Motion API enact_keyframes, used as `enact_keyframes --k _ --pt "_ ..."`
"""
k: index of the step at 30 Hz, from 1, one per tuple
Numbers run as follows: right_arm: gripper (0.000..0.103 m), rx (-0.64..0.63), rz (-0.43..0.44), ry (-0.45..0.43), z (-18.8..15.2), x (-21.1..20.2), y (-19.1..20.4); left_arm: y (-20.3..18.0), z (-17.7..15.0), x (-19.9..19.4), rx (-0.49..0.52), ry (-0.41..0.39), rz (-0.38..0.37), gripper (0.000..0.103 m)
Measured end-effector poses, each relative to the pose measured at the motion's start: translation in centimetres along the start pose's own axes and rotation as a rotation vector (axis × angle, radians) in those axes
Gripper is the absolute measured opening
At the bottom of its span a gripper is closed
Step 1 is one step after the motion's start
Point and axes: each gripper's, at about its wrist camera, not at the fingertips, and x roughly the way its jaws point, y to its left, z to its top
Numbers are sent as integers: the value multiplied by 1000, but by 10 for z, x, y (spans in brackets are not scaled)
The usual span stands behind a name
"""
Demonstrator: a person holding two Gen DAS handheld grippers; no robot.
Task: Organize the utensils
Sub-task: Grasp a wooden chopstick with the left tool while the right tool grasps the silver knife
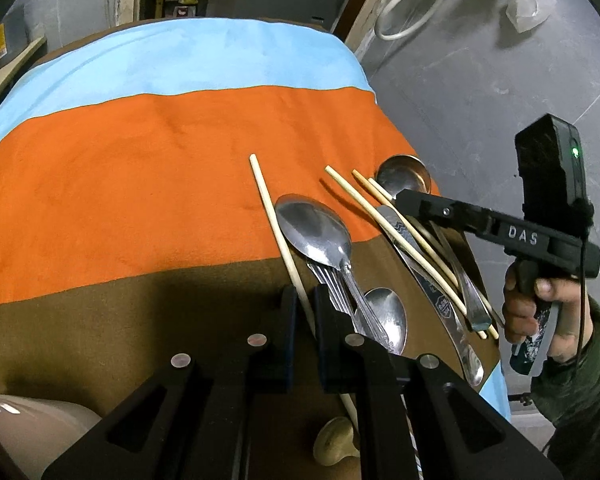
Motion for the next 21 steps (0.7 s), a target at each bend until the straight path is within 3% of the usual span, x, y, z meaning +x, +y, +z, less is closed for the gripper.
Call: enact_keyframes --k 3,6,9,15,21 --pt "16 31 7 11 6 1 -4 2 -6 -3 -9 -32 -1 5" --pt "6 53 -21 4 7 3 -4 5 -12 -7 -32 -57 -14 4" --pt "4 47 -38 -26 3 1 0 8 -16 -11 -60 -76 -36 3" --pt "3 -44 -77 -159 -12 -20 21 6 -30 -33 -82 -166 -81 2" --pt "3 -112 -60 -310 -32 -42 41 -5 -47 -66 -58 -331 -92 2"
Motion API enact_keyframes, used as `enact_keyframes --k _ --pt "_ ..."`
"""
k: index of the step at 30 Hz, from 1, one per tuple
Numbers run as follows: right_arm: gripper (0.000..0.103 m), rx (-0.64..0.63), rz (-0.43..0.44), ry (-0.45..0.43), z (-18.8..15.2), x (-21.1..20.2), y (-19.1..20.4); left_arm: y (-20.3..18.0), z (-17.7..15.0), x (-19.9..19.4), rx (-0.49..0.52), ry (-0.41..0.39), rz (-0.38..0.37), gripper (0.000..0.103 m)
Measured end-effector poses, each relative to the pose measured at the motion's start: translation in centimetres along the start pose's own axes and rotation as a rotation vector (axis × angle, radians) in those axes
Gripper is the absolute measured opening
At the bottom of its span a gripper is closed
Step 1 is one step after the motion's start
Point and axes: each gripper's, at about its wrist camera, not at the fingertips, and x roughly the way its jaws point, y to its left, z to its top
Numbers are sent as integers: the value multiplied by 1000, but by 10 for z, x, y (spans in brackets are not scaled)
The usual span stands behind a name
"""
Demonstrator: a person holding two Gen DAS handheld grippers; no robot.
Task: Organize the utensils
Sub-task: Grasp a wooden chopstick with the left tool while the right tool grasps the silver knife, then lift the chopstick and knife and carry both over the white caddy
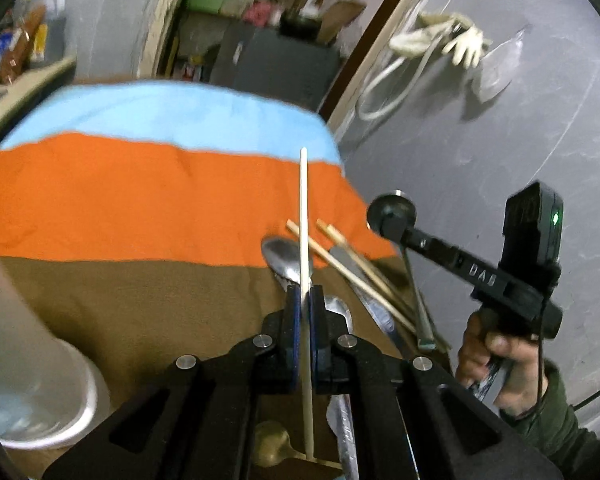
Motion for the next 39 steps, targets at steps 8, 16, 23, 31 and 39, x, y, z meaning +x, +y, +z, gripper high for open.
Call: enact_keyframes --k 8,16,23,31,39 --pt "2 -27 37 -187 -12 -32 23 -16 1 -55 28 -246 -26 2" --pt "3 -74 146 -326 3 -60 77 -12 12 -122 66 -467 -5 2" --pt "3 -135 299 -437 21 -55 156 22 14 -184 54 -598 81 2" --pt "3 -155 461 -513 38 -17 239 90 15 -254 -32 -738 247 2" --pt "3 -241 388 -575 19 26 268 142 2 -249 -48 -822 268 2"
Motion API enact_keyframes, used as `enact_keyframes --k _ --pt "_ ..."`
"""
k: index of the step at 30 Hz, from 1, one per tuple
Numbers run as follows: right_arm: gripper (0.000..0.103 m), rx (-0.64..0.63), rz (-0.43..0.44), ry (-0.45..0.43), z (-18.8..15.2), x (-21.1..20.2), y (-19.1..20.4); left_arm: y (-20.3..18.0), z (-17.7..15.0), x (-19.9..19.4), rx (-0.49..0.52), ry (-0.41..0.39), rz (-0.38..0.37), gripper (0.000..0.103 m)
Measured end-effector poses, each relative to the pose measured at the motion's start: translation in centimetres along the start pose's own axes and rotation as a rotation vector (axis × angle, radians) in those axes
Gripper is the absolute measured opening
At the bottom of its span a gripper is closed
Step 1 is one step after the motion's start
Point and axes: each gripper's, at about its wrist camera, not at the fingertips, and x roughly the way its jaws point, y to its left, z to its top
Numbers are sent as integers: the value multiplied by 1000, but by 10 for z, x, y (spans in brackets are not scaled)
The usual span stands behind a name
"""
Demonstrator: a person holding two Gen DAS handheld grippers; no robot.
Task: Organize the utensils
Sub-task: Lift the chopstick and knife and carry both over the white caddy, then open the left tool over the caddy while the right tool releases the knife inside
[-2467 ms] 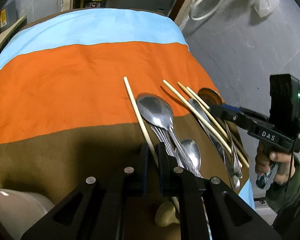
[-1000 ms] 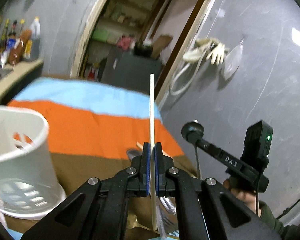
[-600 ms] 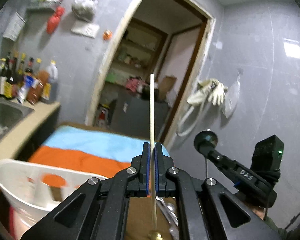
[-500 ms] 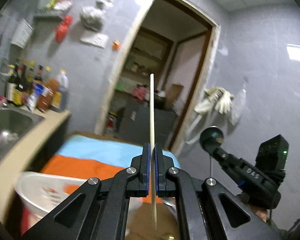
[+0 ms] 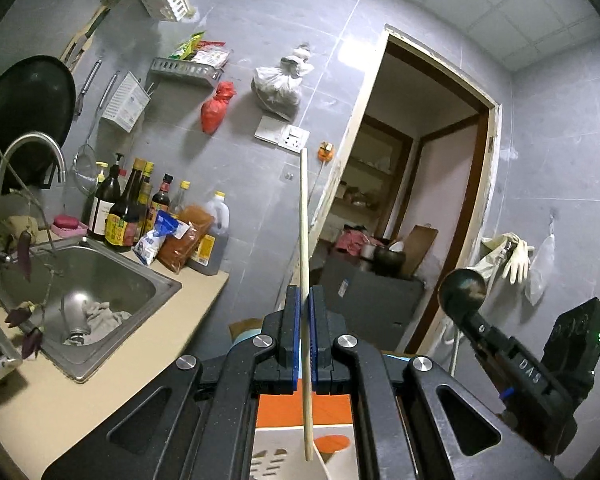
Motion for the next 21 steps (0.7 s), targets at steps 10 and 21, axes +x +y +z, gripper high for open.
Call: enact_keyframes --k 10,21 --pt "3 -65 -60 44 -35 8 -6 7 -36 8 21 -53 -8 2" --pt "5 -56 -66 145 -48 -1 -15 -2 -51 2 83 3 -59 2"
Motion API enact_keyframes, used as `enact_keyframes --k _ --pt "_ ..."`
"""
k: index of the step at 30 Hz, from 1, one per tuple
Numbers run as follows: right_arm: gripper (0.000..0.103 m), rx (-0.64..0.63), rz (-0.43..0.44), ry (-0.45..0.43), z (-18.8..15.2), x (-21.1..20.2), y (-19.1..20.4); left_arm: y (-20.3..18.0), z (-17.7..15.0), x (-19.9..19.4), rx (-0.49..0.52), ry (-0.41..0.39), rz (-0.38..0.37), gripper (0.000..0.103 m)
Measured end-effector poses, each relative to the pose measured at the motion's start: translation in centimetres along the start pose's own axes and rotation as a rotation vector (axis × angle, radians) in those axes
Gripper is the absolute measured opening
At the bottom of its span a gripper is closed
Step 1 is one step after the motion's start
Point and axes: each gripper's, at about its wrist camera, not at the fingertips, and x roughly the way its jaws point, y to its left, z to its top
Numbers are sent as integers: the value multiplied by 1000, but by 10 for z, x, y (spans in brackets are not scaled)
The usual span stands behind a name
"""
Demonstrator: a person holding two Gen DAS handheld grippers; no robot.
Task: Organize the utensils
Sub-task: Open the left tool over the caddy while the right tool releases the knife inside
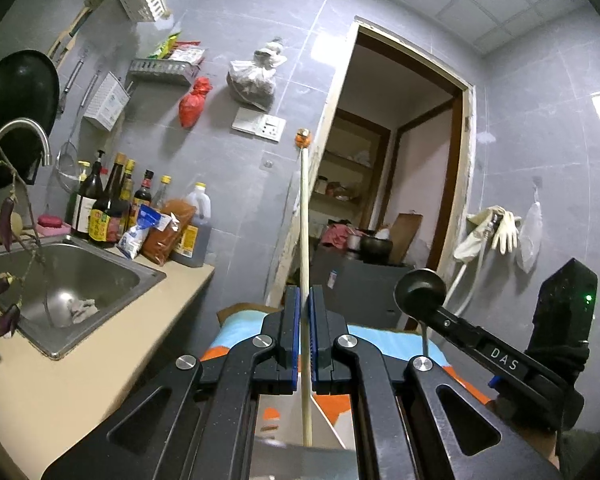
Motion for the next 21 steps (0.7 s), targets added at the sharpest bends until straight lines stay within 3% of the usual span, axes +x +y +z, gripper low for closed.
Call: enact_keyframes --k 8,11,13,19,21 --pt "7 11 20 78 -9 -9 -3 5 -6 -2 -39 65 -2 3" --pt "16 12 34 93 -11 -13 -2 5 -7 -5 -53 89 -11 6" --pt "22 7 40 93 -12 -16 -1 5 -8 -8 -65 102 -14 10" --pt "23 20 62 77 -7 -29 2 1 -5 -20 -107 118 -16 32" --pt "25 25 61 67 -4 -36 2 -5 -1 -24 -110 125 -9 49"
